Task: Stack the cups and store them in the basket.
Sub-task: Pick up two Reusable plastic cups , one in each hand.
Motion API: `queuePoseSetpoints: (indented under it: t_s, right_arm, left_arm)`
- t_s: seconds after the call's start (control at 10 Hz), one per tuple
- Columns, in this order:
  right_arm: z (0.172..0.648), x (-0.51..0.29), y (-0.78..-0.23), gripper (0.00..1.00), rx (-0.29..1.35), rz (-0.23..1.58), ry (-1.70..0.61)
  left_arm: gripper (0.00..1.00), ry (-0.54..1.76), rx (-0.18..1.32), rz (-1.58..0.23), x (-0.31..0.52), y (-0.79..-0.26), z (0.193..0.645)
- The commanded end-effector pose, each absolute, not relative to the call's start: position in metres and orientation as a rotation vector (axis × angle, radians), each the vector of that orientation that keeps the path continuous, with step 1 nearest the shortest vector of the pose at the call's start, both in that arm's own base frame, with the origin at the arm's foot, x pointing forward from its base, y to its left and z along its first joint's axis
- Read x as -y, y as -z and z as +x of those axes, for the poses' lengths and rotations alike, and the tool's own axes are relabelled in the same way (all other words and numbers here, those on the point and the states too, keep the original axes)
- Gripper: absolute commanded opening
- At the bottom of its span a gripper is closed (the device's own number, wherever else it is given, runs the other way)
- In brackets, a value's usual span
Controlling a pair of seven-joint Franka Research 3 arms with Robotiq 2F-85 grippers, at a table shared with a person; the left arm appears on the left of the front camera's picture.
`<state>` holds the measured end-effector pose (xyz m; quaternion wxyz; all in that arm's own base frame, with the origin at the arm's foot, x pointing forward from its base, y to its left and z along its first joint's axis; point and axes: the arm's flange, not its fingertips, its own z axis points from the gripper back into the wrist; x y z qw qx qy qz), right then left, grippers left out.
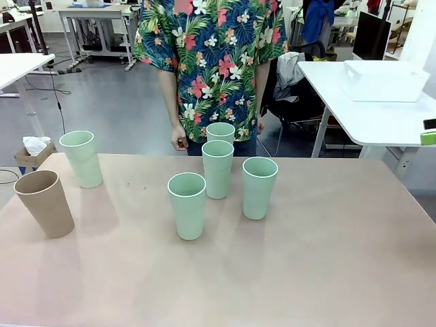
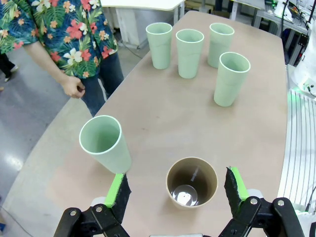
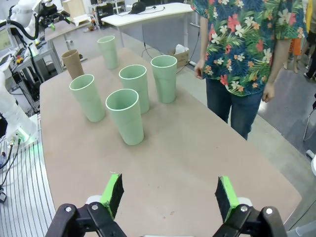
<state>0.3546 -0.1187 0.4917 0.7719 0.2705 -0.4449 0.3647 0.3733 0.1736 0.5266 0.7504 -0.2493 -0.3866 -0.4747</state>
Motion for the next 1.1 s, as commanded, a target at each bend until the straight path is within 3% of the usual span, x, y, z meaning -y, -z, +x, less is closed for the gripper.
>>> queuePoseSetpoints:
  t_s: [0.0, 1.0]
  right_arm:
    - [0.3592, 0.1191, -0.4922, 1.00, 1.002, 0.590, -0.805]
    - [0.3592, 0.1191, -0.4922, 1.00, 1.002, 0.590, -0.805]
  left_arm:
    - [1.00, 1.044, 0.858, -0.553, -0.1739, -0.5271, 0.3734]
    - [1.00, 1.044, 0.858, -0.553, -0.1739, -0.5271, 0.3734]
